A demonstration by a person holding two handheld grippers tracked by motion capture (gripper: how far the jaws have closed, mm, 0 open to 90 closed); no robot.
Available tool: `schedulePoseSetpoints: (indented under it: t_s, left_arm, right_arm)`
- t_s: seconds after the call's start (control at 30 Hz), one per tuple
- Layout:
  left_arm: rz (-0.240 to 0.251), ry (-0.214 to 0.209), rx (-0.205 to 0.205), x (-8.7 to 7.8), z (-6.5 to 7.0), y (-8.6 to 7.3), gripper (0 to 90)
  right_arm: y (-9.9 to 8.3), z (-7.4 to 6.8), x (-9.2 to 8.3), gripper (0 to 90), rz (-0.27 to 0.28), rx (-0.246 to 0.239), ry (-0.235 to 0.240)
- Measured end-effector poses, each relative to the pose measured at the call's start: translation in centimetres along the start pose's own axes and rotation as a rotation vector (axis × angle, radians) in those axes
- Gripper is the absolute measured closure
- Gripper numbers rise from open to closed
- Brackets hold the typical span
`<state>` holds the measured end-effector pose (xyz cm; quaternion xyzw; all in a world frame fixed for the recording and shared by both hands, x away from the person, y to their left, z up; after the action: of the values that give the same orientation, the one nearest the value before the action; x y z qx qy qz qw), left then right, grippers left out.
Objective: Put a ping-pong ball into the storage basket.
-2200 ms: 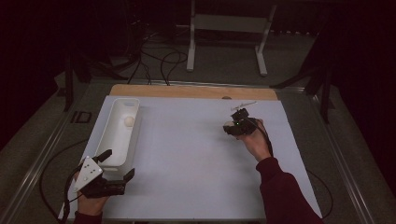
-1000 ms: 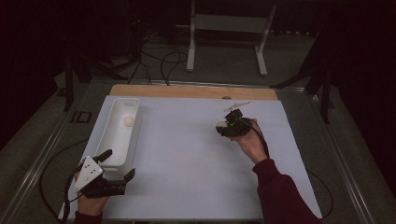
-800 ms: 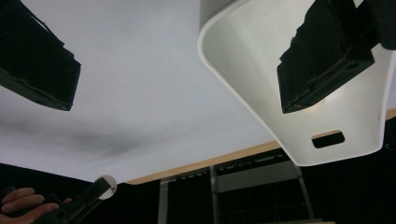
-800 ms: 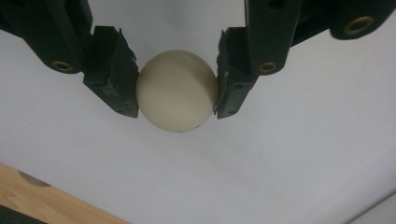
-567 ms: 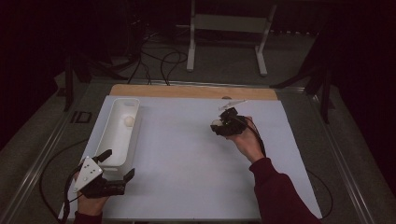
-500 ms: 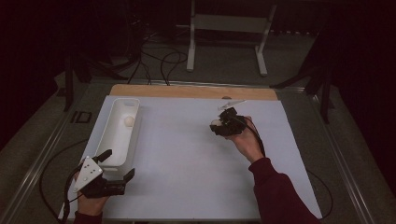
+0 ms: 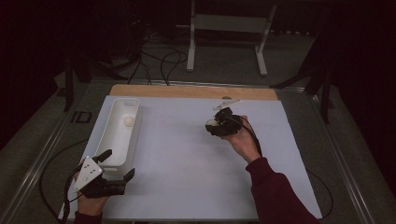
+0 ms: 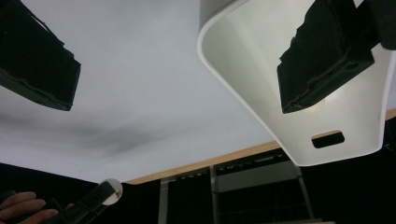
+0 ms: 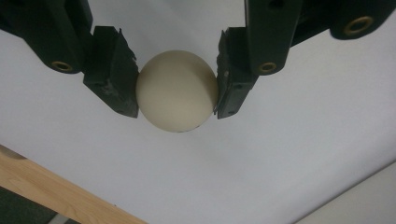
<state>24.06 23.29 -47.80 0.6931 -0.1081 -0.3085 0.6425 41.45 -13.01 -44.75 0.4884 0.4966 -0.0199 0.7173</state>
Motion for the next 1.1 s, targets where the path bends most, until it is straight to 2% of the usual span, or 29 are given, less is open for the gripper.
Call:
schedulePoseSetpoints:
  t_s: [1.1]
  left_arm:
    - [0.003, 0.002, -0.001, -0.1, 0.0, 0.0, 0.0]
  right_arm:
    - [1.8, -2.9, 0.2, 50.7, 0.027, -0.052, 0.054]
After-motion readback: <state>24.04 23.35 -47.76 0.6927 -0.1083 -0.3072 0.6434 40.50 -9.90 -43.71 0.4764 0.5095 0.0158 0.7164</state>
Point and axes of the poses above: each handheld gripper's, and its own axes: x roughly forward along the jaws, y roughly out of its top, z roughly to its right, the point moved 3 cm from there along x, roughly forward along the jaws, and after that the axes turned 3 degrees about -x, right-handed, at the moved point
